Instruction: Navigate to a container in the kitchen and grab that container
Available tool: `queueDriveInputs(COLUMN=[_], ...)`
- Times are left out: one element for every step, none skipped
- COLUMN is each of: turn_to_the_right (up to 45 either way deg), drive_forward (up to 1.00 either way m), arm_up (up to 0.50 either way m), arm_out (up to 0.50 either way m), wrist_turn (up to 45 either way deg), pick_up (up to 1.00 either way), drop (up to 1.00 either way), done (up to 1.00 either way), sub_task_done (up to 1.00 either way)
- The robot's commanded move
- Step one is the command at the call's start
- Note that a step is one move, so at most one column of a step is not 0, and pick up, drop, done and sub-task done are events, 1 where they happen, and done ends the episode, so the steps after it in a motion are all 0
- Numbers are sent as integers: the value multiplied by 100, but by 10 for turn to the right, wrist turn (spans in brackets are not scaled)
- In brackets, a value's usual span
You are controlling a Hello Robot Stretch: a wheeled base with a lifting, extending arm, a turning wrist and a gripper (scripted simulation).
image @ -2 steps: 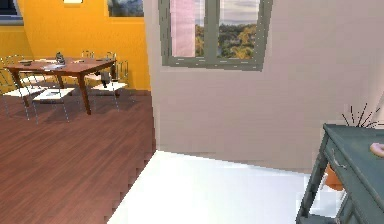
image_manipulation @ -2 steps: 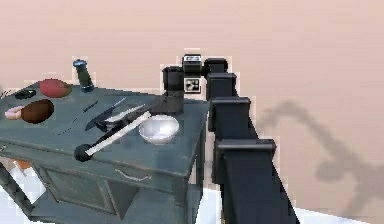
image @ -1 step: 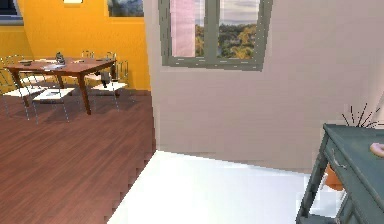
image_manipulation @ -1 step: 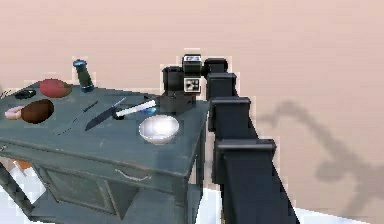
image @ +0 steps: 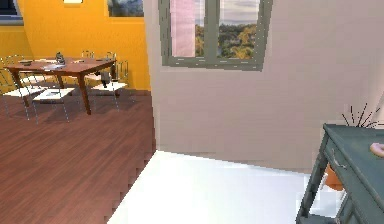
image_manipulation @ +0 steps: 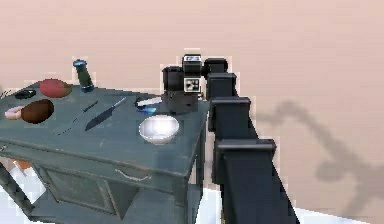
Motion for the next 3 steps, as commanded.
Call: queueDriveInputs(turn_to_the_right=[0,0,0], drive_forward=[0,0,0], arm_up=[-14,0,10], arm_out=[0,0,0], wrist_turn=[0,0,0], pick_up=[0,100,0], drop=[0,0,0], done=[0,0,0], sub_task_done=[0,0,0])
